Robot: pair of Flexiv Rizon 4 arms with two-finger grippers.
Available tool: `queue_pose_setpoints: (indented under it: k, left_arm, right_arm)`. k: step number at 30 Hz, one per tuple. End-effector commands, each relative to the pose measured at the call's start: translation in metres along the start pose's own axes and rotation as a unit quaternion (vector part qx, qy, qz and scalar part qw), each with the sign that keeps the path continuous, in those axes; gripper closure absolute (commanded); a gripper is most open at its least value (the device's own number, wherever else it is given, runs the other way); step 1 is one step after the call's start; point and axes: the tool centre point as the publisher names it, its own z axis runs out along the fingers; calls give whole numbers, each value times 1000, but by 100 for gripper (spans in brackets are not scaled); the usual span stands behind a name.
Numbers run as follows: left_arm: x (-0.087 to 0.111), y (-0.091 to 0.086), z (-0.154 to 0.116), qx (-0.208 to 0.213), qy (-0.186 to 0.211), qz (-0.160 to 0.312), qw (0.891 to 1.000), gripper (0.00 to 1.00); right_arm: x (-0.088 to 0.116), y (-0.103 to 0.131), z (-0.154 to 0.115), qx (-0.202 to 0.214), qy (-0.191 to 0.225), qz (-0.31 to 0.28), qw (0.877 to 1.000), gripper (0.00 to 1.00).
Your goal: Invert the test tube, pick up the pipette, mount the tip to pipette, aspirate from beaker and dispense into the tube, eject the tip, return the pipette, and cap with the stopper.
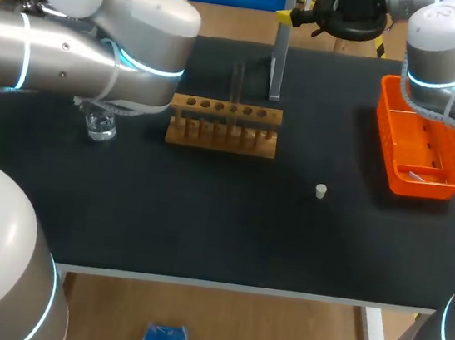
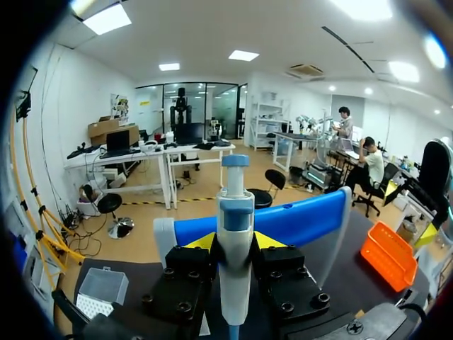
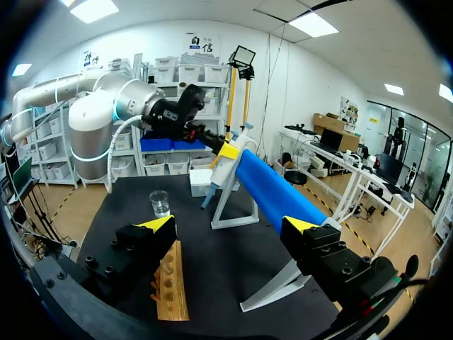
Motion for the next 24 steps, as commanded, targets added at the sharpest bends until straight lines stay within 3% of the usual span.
queue_pose_setpoints:
  k: [1, 13, 24]
  left_arm:
    - [3, -3, 7, -8, -9, -1, 1000, 100]
    - [-2, -4, 8, -23, -54, -8, 998, 100]
    - [-6, -1, 15, -32, -58, -10, 998, 100]
  right_arm:
    - [-1, 1, -1, 2, 2, 0, 1000, 0]
    - [-1, 1, -1, 2, 2, 0, 1000, 0]
    - [-1, 1, -1, 2, 2, 0, 1000, 0]
